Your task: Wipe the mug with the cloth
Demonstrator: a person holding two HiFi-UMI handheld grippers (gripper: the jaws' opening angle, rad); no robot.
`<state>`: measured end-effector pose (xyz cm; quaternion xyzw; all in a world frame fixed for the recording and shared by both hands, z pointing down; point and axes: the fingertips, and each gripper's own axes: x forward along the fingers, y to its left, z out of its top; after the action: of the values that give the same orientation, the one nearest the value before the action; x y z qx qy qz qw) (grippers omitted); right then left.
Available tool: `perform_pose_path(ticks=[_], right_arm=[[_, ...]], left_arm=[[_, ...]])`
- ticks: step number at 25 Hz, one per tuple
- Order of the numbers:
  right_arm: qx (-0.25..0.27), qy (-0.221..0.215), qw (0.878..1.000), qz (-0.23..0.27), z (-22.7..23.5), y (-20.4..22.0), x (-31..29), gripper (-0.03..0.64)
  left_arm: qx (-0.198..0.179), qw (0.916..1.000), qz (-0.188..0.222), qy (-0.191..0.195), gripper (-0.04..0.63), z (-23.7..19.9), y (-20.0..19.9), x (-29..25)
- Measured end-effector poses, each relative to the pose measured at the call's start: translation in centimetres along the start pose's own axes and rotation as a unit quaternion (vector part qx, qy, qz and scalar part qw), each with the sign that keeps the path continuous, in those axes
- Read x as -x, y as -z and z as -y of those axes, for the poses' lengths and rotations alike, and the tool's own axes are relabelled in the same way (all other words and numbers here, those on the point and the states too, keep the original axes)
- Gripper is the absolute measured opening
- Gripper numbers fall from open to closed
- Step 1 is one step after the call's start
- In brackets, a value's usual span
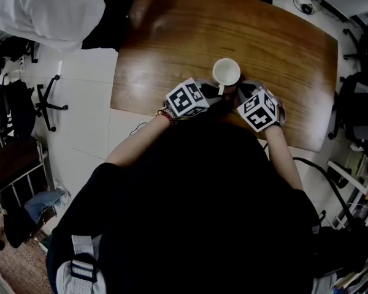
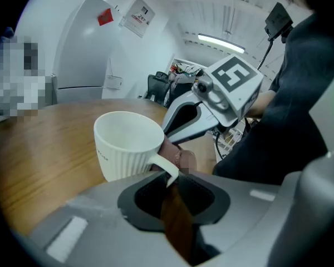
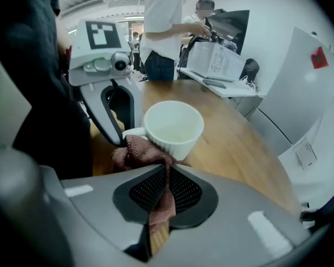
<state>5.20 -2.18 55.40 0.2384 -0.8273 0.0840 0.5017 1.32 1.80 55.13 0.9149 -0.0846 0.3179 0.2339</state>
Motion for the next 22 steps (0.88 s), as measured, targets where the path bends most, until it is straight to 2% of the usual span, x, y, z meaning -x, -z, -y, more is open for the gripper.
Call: perform_pose_path(ticks=[7,13,22], right_arm=[[0.007,0.029,0.999,0.034,1.8,-1.6,3.3,0.021],[0.024,0.008,0.999,0.035,0.9,-2.5,1.5,0.022],[0.022,-0.018,1.000,-0.002,0.3,-1.0,-3.1,0.021]], left_arm=[[-0.007,0.9996,-0.008,-0.027,0.068,-0.8,1.1,1.2],[0.000,0.9984,-0.011,-0.055,0.071,-1.7,1.9,2.3],[-0.008,0.9979,-0.028,-0.057,0.063,-1.8,1.7,2.2]])
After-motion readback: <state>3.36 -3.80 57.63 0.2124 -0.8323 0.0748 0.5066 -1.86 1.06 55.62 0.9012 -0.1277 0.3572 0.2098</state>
